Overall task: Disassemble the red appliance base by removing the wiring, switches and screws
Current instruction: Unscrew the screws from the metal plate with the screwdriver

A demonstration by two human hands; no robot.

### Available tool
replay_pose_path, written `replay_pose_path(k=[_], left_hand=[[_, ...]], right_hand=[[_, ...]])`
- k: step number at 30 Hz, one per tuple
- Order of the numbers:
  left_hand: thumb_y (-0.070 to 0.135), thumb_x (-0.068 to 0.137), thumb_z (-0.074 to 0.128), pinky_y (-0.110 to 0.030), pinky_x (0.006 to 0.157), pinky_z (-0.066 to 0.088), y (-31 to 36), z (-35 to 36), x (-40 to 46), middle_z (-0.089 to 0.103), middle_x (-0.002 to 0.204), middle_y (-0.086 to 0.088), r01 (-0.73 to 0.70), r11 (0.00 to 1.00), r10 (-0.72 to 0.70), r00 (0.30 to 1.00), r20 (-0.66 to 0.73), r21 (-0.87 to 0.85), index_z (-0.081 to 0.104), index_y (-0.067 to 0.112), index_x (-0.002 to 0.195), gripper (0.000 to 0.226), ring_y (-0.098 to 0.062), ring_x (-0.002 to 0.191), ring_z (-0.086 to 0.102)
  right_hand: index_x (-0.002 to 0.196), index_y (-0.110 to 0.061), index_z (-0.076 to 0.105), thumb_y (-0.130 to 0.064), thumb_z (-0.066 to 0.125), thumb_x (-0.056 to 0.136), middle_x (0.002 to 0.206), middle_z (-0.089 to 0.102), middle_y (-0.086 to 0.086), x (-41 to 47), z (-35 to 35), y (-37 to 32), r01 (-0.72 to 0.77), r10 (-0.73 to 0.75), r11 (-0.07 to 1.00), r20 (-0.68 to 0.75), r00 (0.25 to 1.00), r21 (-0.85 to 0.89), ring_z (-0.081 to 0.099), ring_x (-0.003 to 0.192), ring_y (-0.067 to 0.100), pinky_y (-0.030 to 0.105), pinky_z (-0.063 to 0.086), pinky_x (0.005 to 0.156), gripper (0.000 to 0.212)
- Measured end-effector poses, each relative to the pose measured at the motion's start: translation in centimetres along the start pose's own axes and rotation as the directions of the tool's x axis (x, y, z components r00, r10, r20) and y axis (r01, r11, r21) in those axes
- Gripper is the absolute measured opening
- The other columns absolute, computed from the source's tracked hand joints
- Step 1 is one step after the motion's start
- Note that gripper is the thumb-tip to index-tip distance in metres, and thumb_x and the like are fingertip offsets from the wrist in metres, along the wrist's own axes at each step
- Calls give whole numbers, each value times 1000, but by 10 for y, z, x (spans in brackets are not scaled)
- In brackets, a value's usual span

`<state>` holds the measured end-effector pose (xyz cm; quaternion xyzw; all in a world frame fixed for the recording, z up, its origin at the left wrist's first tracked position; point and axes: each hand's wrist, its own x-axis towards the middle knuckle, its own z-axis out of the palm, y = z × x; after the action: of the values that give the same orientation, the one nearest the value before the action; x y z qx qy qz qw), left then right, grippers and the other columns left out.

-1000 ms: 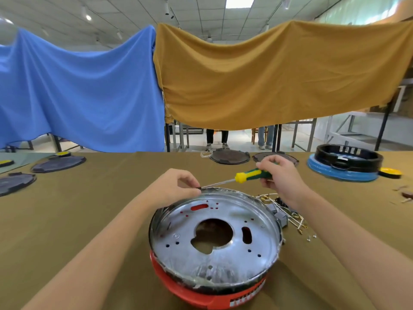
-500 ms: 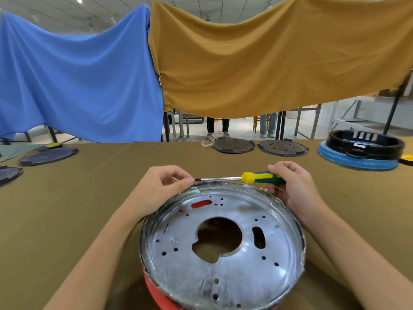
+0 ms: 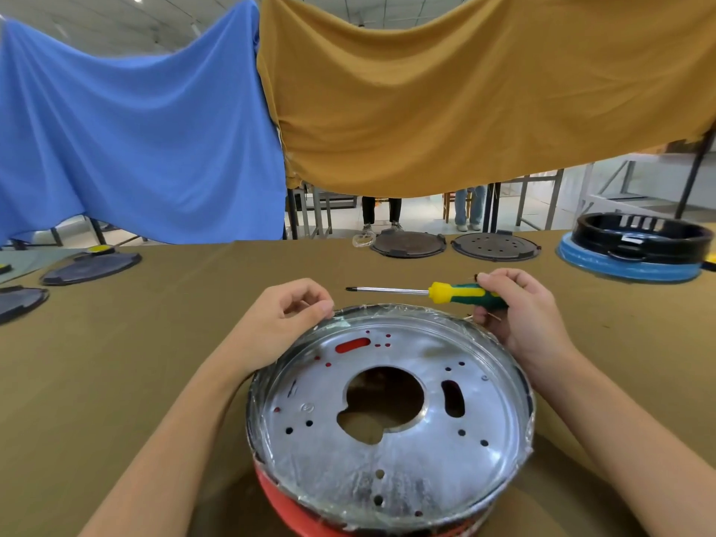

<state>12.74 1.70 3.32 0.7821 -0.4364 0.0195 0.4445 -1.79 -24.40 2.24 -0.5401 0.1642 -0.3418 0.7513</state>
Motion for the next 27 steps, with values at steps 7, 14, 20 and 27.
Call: replay_pose_path(k=[7, 14, 20, 27], left_hand=[[23, 92, 66, -21, 73, 53, 5, -3, -1, 70, 85, 0, 19, 993, -33, 993, -114, -121, 70, 24, 88, 6, -15, 78, 65], [19, 96, 58, -34, 85, 54, 25, -7, -4, 71, 89, -5, 66, 975, -88, 991, -96, -214, 68, 18, 86, 15, -22, 86, 65], [30, 98, 56, -24, 67, 53, 79, 10, 22, 73, 82, 0, 166, 966, -129, 975, 182, -199, 70, 22, 75, 28, -11, 75, 68], [25, 93, 65, -21, 58, 51, 105, 61, 39, 77, 96, -2, 506, 754, -348, 849, 398, -420, 73, 12, 94, 15, -10, 70, 68]], right_hand=[[100, -4, 61, -17, 74, 85, 89, 56, 12, 1, -4, -4, -198, 205, 942, 2, 979, 270, 58, 56, 16, 23, 55, 54, 24], [123, 6, 57, -3, 68, 79, 98, 66, 19, -10, -9, -16, -348, 191, 852, 388, 902, 391, 71, 84, 25, 31, 60, 73, 46], [103, -9, 58, -1, 58, 80, 80, 57, 4, -11, -9, -23, -300, 148, 875, 378, 914, 380, 48, 55, 10, 22, 46, 50, 24], [85, -16, 45, -1, 74, 73, 77, 60, 3, -22, -10, -26, 7, -74, 988, 431, 899, 156, 45, 48, 12, 22, 45, 48, 34]])
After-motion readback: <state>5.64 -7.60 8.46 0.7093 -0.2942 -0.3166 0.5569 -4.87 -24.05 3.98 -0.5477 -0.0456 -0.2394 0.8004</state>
